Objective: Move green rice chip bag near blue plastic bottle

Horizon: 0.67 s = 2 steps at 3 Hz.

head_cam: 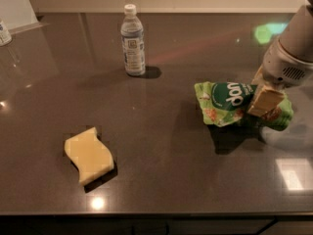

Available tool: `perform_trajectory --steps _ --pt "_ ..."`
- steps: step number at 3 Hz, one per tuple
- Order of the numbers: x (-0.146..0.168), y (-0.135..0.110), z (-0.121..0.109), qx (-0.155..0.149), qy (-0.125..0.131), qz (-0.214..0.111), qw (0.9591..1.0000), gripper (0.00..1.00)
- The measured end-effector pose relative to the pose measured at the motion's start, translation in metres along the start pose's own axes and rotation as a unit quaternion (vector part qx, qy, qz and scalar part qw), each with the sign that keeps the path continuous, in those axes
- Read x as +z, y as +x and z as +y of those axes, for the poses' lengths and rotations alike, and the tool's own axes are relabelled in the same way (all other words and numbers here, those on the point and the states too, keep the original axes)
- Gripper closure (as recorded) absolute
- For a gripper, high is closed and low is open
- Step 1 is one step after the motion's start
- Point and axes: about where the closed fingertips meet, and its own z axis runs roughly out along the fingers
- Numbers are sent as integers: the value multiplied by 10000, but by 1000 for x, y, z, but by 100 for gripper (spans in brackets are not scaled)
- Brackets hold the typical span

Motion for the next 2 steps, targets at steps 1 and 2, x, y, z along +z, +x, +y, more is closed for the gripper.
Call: perform_trajectory --steps 1,2 --pt "-1 -42 -11 -372 107 -222 9990 100" --pt "-2 -64 -17 -576 163 -337 9976 100"
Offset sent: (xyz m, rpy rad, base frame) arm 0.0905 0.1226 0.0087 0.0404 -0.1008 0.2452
